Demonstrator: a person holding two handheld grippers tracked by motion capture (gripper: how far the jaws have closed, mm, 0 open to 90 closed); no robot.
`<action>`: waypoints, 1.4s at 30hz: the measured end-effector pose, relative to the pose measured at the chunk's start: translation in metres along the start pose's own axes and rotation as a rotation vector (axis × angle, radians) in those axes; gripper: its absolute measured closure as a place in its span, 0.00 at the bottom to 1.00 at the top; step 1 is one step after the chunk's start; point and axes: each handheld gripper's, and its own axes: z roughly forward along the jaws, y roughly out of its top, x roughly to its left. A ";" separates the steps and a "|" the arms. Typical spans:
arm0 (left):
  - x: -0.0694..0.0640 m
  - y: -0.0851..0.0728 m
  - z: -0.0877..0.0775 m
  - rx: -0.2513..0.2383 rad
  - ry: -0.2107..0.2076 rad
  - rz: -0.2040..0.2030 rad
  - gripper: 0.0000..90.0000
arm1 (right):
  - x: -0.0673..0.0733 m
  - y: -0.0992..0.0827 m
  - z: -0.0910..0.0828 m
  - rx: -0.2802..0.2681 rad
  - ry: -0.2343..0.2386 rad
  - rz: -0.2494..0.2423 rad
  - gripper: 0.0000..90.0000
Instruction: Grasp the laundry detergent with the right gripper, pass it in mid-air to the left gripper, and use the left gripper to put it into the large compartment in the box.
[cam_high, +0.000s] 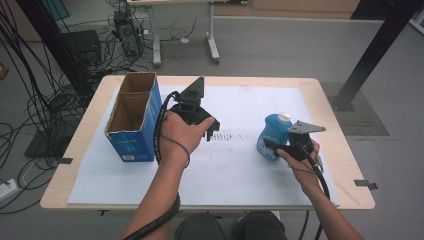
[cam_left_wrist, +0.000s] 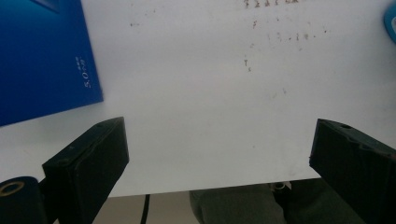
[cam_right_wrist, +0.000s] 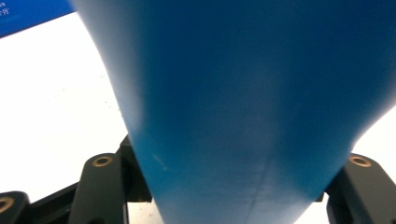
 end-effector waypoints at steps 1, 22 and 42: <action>0.000 0.000 0.000 0.000 0.000 0.000 0.06 | 0.000 0.000 0.000 0.000 0.000 0.000 0.44; 0.000 -0.001 0.001 -0.003 -0.001 -0.005 0.06 | 0.002 -0.001 0.000 -0.007 -0.005 -0.018 0.47; 0.000 -0.001 -0.002 -0.006 -0.001 -0.003 0.06 | 0.002 -0.003 -0.001 -0.022 -0.006 -0.020 0.47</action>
